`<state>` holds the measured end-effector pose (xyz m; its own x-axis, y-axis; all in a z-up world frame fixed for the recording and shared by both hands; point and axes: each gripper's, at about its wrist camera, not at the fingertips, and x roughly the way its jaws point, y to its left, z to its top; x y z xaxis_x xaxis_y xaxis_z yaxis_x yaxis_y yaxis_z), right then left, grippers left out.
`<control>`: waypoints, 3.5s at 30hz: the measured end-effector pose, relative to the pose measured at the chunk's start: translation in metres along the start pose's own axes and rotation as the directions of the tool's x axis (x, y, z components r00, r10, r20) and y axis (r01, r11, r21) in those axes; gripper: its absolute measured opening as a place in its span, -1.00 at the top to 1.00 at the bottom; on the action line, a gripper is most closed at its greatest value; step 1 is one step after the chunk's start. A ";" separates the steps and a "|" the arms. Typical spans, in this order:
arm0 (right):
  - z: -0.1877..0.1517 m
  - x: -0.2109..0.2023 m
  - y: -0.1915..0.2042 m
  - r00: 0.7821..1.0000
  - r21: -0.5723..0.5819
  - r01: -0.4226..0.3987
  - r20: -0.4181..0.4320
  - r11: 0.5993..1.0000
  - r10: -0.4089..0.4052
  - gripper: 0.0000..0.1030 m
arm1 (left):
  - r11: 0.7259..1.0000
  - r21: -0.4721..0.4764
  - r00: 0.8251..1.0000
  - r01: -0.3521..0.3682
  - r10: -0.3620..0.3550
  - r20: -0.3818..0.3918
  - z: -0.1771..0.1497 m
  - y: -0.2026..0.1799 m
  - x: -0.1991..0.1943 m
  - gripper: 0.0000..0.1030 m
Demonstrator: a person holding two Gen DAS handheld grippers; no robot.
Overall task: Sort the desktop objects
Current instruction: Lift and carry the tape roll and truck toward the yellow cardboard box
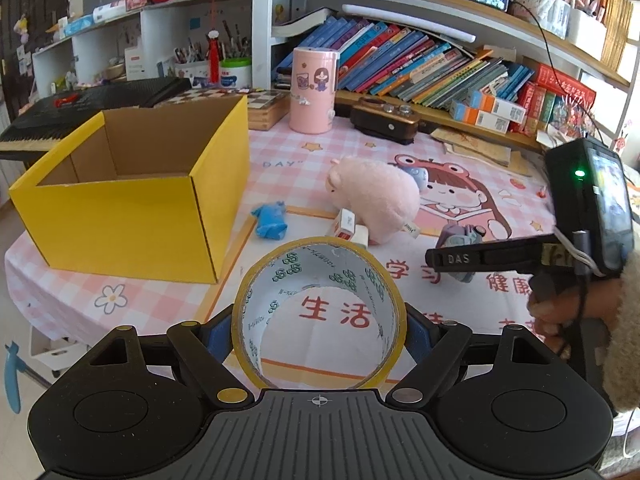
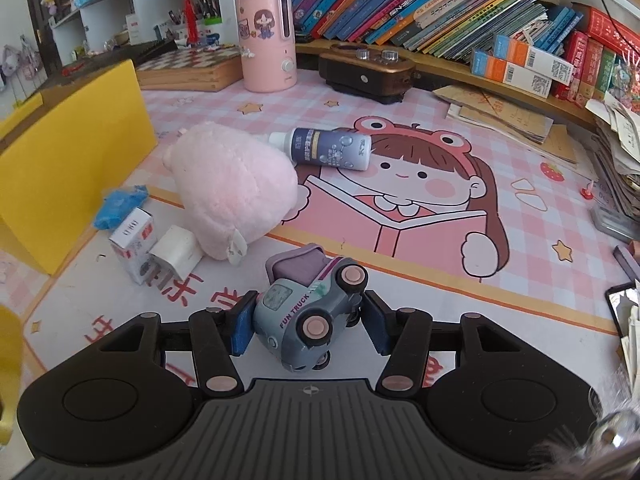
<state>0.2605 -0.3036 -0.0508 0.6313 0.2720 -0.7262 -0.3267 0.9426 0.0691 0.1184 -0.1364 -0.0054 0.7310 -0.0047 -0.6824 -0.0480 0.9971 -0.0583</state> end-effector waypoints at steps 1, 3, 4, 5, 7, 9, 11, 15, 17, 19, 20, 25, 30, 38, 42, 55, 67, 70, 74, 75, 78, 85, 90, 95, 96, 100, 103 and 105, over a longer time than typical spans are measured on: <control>0.000 -0.005 0.000 1.000 0.003 -0.005 0.004 1.000 0.005 -0.01 | 1.000 -0.004 1.000 0.004 -0.004 0.006 0.001 0.001 -0.001 -0.61; 0.000 -0.018 0.000 1.000 0.007 -0.013 0.012 1.000 0.013 -0.01 | 1.000 -0.014 1.000 0.012 -0.012 0.017 0.003 0.001 -0.005 -0.61; 0.000 -0.025 0.001 1.000 0.009 -0.019 0.018 1.000 0.018 -0.01 | 1.000 -0.018 1.000 0.018 -0.018 0.023 0.004 0.002 -0.007 -0.61; 0.000 -0.032 0.001 0.999 0.012 -0.025 0.025 1.000 0.025 -0.01 | 1.000 -0.020 0.999 0.023 -0.023 0.029 0.005 0.002 -0.010 -0.61; -0.001 -0.047 0.004 0.999 0.014 -0.036 0.040 0.999 0.035 -0.01 | 0.999 -0.025 0.999 0.033 -0.032 0.037 0.007 0.004 -0.014 -0.61; -0.002 -0.061 0.007 0.998 0.020 -0.047 0.054 0.999 0.045 -0.01 | 0.999 -0.026 0.998 0.044 -0.043 0.049 0.008 0.006 -0.020 -0.61; -0.005 -0.074 0.012 0.997 0.027 -0.055 0.063 0.998 0.053 -0.02 | 0.998 -0.025 0.997 0.054 -0.052 0.061 0.009 0.009 -0.026 -0.61; -0.015 -0.093 0.025 0.996 0.053 -0.066 0.064 0.996 0.063 -0.02 | 0.998 -0.018 0.996 0.059 -0.057 0.072 0.008 0.015 -0.035 -0.61; -0.022 -0.101 0.033 0.996 0.060 -0.067 0.062 0.996 0.063 -0.02 | 0.998 -0.015 0.995 0.062 -0.061 0.080 0.006 0.020 -0.038 -0.61; -0.028 -0.107 0.042 0.996 0.062 -0.066 0.058 0.996 0.063 -0.02 | 0.998 -0.012 0.994 0.068 -0.067 0.086 0.004 0.024 -0.042 -0.61; -0.031 -0.110 0.046 0.997 0.062 -0.065 0.056 0.996 0.062 -0.02 | 0.997 -0.007 0.994 0.072 -0.071 0.088 0.004 0.027 -0.043 -0.61; -0.041 -0.120 0.069 0.997 0.057 -0.049 0.064 0.997 0.046 -0.02 | 0.994 0.019 0.990 0.106 -0.107 0.093 -0.005 0.037 -0.051 -0.61; -0.052 -0.131 0.093 0.998 0.070 -0.022 0.064 0.997 0.018 -0.02 | 0.990 0.041 0.987 0.135 -0.138 0.088 -0.015 0.053 -0.063 -0.61; -0.072 -0.150 0.135 0.998 0.091 0.011 0.068 0.996 -0.017 -0.02 | 0.983 0.065 0.981 0.173 -0.178 0.080 -0.029 0.086 -0.084 -0.61; -0.082 -0.157 0.155 0.997 0.111 0.026 0.069 0.993 -0.034 -0.02 | 0.978 0.086 0.977 0.191 -0.198 0.080 -0.035 0.101 -0.093 -0.61; -0.107 -0.159 0.217 0.998 0.148 0.023 0.048 0.989 -0.031 -0.02 | 0.973 0.114 0.977 0.200 -0.207 0.056 -0.058 0.152 -0.115 -0.61; -0.111 -0.152 0.261 0.999 0.115 -0.016 0.031 0.993 0.013 -0.02 | 0.983 0.078 0.984 0.165 -0.169 0.053 -0.071 0.191 -0.128 -0.61; -0.109 -0.150 0.269 0.999 0.098 -0.027 0.028 0.995 0.024 -0.02 | 0.986 0.063 0.986 0.155 -0.159 0.057 -0.072 0.198 -0.129 -0.61; -0.107 -0.148 0.278 0.999 0.083 -0.036 0.028 0.996 0.033 -0.02 | 0.988 0.050 0.987 0.147 -0.150 0.063 -0.073 0.206 -0.130 -0.61; -0.106 -0.148 0.279 0.999 0.081 -0.037 0.028 0.996 0.035 -0.02 | 0.988 0.048 0.987 0.145 -0.148 0.064 -0.073 0.208 -0.130 -0.61; -0.105 -0.147 0.284 0.999 0.076 -0.040 0.028 0.996 0.038 -0.02 | 0.989 0.045 0.987 0.142 -0.145 0.067 -0.073 0.212 -0.131 -0.61; -0.101 -0.145 0.291 0.999 0.059 -0.045 0.026 0.997 0.044 -0.02 | 0.990 0.032 0.987 0.139 -0.141 0.075 -0.072 0.219 -0.131 -0.61; -0.099 -0.145 0.290 0.999 0.060 -0.033 0.024 0.998 0.032 -0.02 | 0.988 0.033 0.985 0.153 -0.155 0.073 -0.070 0.218 -0.127 -0.61; -0.098 -0.143 0.288 0.999 0.055 -0.030 0.021 0.998 0.028 -0.02 | 0.987 0.029 0.984 0.160 -0.162 0.068 -0.069 0.217 -0.123 -0.61; -0.098 -0.142 0.288 0.999 0.054 -0.030 0.018 0.998 0.029 -0.02 | 0.987 0.027 0.985 0.160 -0.162 0.066 -0.069 0.217 -0.122 -0.61; -0.094 -0.136 0.286 0.999 0.047 -0.037 0.009 0.998 0.037 -0.02 | 0.988 0.017 0.986 0.156 -0.157 0.060 -0.067 0.218 -0.117 -0.61; -0.089 -0.129 0.283 0.999 0.042 -0.047 0.002 0.998 0.047 -0.02 | 0.989 0.009 0.987 0.148 -0.148 0.057 -0.064 0.217 -0.112 -0.61; -0.084 -0.124 0.282 0.998 0.038 -0.056 0.001 0.998 0.056 -0.02 | 0.991 0.007 0.989 0.137 -0.137 0.059 -0.061 0.217 -0.109 -0.61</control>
<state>0.0307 -0.0879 0.0016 0.6126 0.3250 -0.7205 -0.3350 0.9324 0.1357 -0.0132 0.0764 0.0123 0.7695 -0.1371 -0.6238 0.0577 0.9876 -0.1459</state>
